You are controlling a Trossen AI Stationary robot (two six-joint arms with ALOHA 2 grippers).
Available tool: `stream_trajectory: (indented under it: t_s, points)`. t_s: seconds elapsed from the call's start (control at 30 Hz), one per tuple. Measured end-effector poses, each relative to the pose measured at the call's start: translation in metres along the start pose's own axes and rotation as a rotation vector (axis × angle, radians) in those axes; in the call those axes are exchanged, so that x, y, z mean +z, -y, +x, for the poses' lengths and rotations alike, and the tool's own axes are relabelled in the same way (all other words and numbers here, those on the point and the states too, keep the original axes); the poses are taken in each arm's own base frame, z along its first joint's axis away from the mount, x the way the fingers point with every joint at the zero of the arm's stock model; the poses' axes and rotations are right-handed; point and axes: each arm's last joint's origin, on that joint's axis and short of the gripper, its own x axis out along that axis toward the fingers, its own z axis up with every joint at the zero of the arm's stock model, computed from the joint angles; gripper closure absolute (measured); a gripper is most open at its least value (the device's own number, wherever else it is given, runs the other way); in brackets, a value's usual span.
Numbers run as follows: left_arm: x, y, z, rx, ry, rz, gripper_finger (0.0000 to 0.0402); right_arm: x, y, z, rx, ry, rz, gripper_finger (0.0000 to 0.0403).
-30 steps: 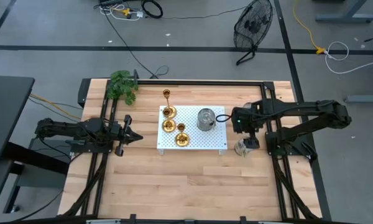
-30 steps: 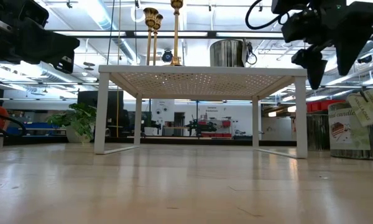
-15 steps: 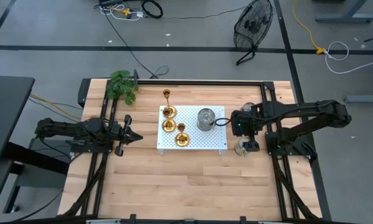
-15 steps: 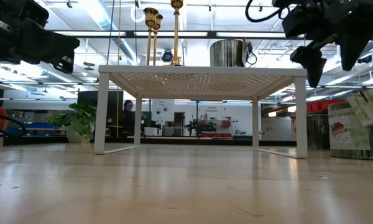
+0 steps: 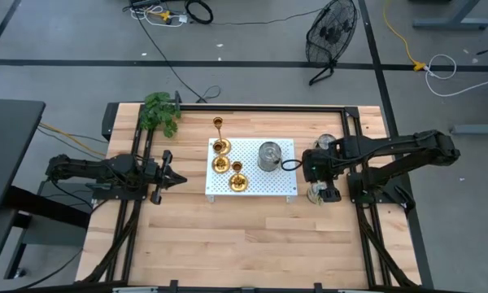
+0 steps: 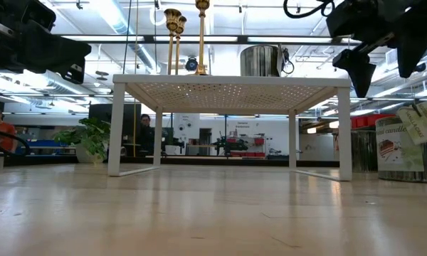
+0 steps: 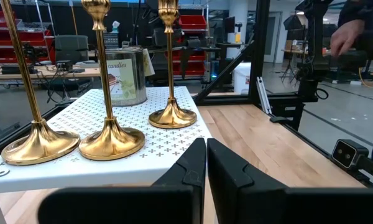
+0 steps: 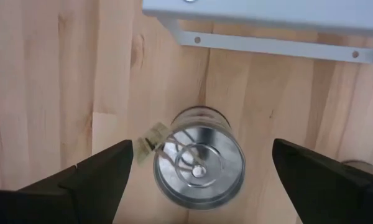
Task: Pick & Place candle stick holders
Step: Put the bottom metal lid scented candle on the shelf
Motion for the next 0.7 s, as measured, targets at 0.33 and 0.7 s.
stream_trajectory:
  t_s: [0.33,0.7]
  points:
    - [0.0001,0.0,0.0,0.0,0.0,0.0,0.0383,0.0074,-0.002,-0.0002,0.057,0.077,0.007,0.0014]
    - [0.0001,0.0,0.0,0.0,0.0,0.0,0.0383,0.0075,-0.0002,-0.0002,-0.003,0.077,0.048,0.0005]
